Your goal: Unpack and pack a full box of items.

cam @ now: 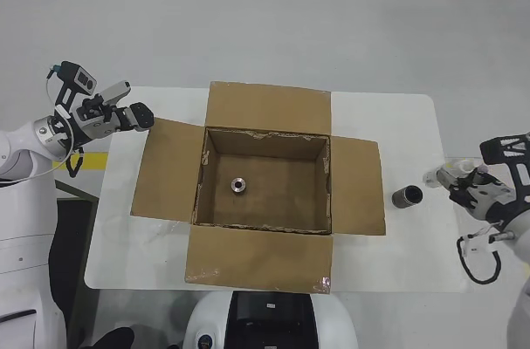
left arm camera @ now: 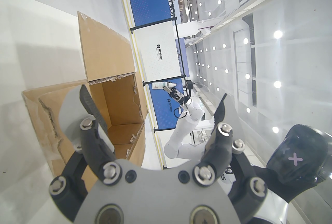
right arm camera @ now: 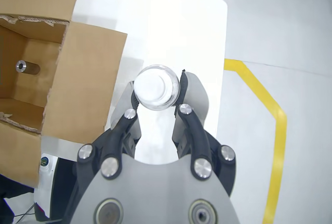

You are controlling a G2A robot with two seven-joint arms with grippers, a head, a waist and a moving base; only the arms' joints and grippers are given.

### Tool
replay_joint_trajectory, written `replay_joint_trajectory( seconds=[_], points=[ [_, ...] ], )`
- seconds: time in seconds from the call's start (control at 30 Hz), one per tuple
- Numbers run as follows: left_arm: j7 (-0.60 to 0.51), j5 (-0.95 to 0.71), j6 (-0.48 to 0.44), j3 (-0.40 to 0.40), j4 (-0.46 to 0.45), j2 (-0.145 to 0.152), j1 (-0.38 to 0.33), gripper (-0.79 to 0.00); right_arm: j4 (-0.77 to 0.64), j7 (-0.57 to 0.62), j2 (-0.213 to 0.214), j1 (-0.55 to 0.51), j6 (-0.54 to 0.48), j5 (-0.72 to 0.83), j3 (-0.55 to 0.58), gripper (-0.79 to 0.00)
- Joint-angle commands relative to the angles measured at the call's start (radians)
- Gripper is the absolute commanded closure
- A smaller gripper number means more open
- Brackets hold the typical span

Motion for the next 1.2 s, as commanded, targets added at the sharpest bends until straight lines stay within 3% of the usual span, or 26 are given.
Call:
replay_joint_trajectory(
  seconds=[0.0, 0.3, 0.6, 0.77, 0.97, 1.17],
  points=[
    [0.000, 0.000, 0.000, 0.000, 0.000, 0.000, 0.000, -0.785, 0.000, 0.008, 0.003, -0.025, -0.013, 0.016, 0.027, 0.000],
    [0.000, 0.000, 0.000, 0.000, 0.000, 0.000, 0.000, -0.785, 0.000, -0.062, 0.006, -0.201, -0.046, 0.054, 0.084, 0.000],
    [0.000, 0.000, 0.000, 0.000, 0.000, 0.000, 0.000, -0.785, 0.000, -0.247, -0.005, -0.412, -0.085, 0.042, 0.089, 0.000],
    [0.000, 0.000, 0.000, 0.000, 0.000, 0.000, 0.000, -0.785, 0.000, -0.347, -0.014, -0.512, -0.057, 0.020, 0.065, 0.000],
    [0.000, 0.000, 0.000, 0.000, 0.000, 0.000, 0.000, -0.785, 0.000, -0.433, -0.021, -0.584, -0.027, -0.004, 0.021, 0.000],
    [0.000, 0.000, 0.000, 0.000, 0.000, 0.000, 0.000, -0.785, 0.000, -0.464, -0.021, -0.587, -0.004, -0.042, -0.038, 0.000]
  ],
)
